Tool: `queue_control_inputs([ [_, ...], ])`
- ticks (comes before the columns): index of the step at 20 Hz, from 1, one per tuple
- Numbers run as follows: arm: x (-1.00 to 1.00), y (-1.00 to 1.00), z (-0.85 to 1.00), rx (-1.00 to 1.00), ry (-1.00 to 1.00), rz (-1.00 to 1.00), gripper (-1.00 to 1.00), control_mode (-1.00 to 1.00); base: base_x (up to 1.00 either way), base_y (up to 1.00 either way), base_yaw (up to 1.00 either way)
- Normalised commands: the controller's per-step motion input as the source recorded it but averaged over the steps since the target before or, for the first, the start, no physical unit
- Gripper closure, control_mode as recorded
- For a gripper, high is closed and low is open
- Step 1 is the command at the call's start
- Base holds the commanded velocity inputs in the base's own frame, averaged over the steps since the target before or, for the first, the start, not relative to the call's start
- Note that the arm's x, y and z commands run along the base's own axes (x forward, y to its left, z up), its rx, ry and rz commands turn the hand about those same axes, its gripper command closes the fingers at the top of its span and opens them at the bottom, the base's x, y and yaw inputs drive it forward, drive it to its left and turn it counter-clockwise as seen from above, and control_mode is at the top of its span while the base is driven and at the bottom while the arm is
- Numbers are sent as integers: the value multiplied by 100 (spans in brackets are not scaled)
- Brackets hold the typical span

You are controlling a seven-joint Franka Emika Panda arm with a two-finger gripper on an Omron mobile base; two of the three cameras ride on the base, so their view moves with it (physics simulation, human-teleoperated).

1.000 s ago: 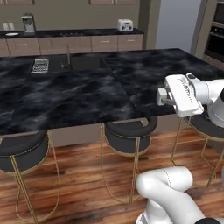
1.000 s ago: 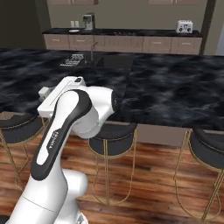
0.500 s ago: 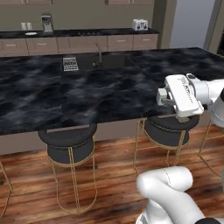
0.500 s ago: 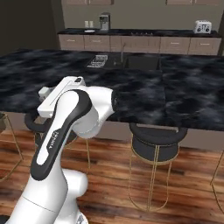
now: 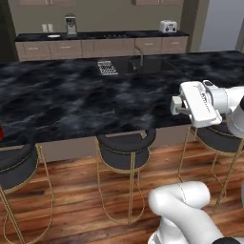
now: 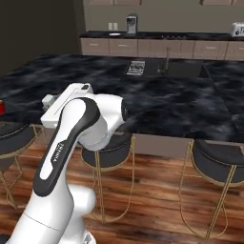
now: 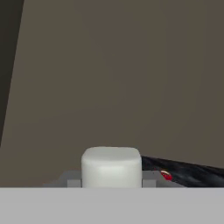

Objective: Pick up the marshmallow and place it in the cup of hot chocolate on the dining counter.

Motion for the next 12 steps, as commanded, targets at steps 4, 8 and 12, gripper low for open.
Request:
queue_control_inputs([
  [4, 0, 0, 0, 0, 0, 0, 100, 100, 8, 100, 0],
  [8, 0, 0, 0, 0, 0, 0, 100, 100, 12, 100, 0],
  [12, 0, 0, 0, 0, 0, 0, 100, 100, 11, 100, 0],
])
